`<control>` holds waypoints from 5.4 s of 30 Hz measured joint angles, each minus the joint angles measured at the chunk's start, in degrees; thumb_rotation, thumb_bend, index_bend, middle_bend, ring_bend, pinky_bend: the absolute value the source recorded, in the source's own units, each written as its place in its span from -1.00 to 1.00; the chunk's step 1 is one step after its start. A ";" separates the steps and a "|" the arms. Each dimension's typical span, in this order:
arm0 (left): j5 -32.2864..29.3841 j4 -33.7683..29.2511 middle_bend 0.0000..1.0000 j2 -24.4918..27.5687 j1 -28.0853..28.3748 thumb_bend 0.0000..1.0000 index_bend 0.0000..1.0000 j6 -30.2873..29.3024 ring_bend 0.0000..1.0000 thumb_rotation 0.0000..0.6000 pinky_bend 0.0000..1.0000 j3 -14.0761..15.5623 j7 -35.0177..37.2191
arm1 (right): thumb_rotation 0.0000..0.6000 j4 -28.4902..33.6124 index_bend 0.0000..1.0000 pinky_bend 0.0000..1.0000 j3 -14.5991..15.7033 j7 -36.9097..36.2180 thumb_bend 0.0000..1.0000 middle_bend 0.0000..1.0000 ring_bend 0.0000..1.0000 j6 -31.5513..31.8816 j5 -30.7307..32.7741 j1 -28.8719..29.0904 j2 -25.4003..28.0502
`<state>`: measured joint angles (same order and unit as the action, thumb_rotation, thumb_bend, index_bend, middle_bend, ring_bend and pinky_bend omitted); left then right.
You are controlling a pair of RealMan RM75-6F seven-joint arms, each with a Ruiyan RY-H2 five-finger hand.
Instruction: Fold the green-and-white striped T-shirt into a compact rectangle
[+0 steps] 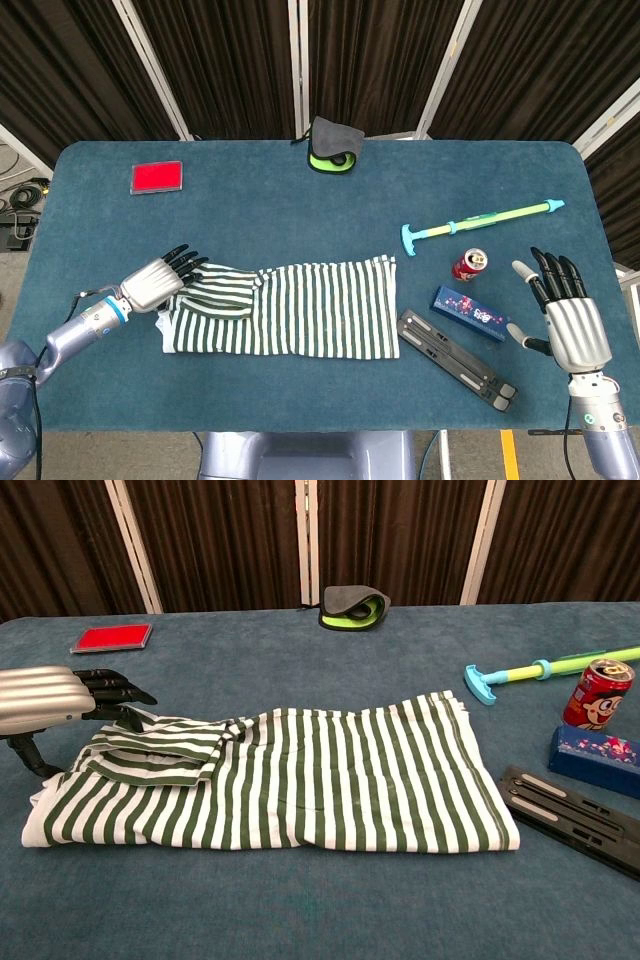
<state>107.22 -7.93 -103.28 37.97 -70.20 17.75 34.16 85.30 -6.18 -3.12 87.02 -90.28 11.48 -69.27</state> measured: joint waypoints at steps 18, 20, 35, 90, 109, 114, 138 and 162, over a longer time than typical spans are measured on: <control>-0.63 -0.19 -1.00 -0.81 0.43 -0.18 -0.20 -0.86 -1.00 1.00 -1.00 -0.20 0.10 | 1.00 0.15 -0.60 -1.00 -0.13 -0.32 -1.00 -1.00 -1.00 0.50 -0.17 -0.15 0.28; -0.79 -0.27 -1.00 -1.01 0.48 -0.18 -0.18 -0.85 -1.00 1.00 -1.00 -0.33 0.17 | 1.00 0.20 -0.60 -1.00 -0.12 -0.33 -1.00 -1.00 -1.00 0.61 -0.25 -0.18 0.30; -1.41 -0.35 -1.00 -2.11 0.48 0.14 0.41 -1.21 -1.00 1.00 -1.00 -0.72 0.22 | 1.00 0.30 -0.60 -1.00 -0.13 -0.43 -1.00 -1.00 -1.00 0.90 -0.52 -0.23 0.37; -6.61 -0.52 -1.00 6.12 -5.65 0.23 0.76 -5.62 -1.00 1.00 -1.00 -5.13 1.19 | 1.00 0.75 -0.60 -1.00 0.15 0.01 -1.00 -0.99 -1.00 1.09 -1.17 -0.15 0.17; -7.87 -7.15 -1.00 -2.07 5.77 0.23 0.77 -11.43 -1.00 1.00 -1.00 -9.58 -0.73 | 1.00 0.39 -0.60 -1.00 0.10 -1.45 -1.00 -0.99 -1.00 0.56 -0.75 -0.07 0.50; -7.23 -7.39 -1.00 -4.35 7.67 0.23 0.77 -8.70 -1.00 1.00 -1.00 -9.21 -2.08 | 1.00 0.13 -0.60 -1.00 0.02 -1.58 -1.00 -0.99 -1.00 0.30 -0.50 0.02 0.44; -6.64 -5.57 -1.00 -12.37 15.88 0.21 0.77 -0.34 -1.00 1.00 -1.00 -9.30 -6.67 | 1.00 -0.66 -0.59 -1.00 -0.39 -2.98 -1.00 -0.99 -1.00 -0.23 0.54 0.13 0.63; -11.44 -11.08 -1.00 -13.30 16.48 -1.00 -1.00 -1.98 -1.00 1.00 -1.00 -14.38 -6.88 | 1.00 0.13 -0.58 -1.00 -0.21 -3.31 -1.00 -0.99 -1.00 0.60 -0.30 -0.10 1.09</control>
<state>95.78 -19.01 -116.58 54.44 -72.19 3.36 27.28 85.43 -6.40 -6.43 87.62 -90.58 11.38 -68.18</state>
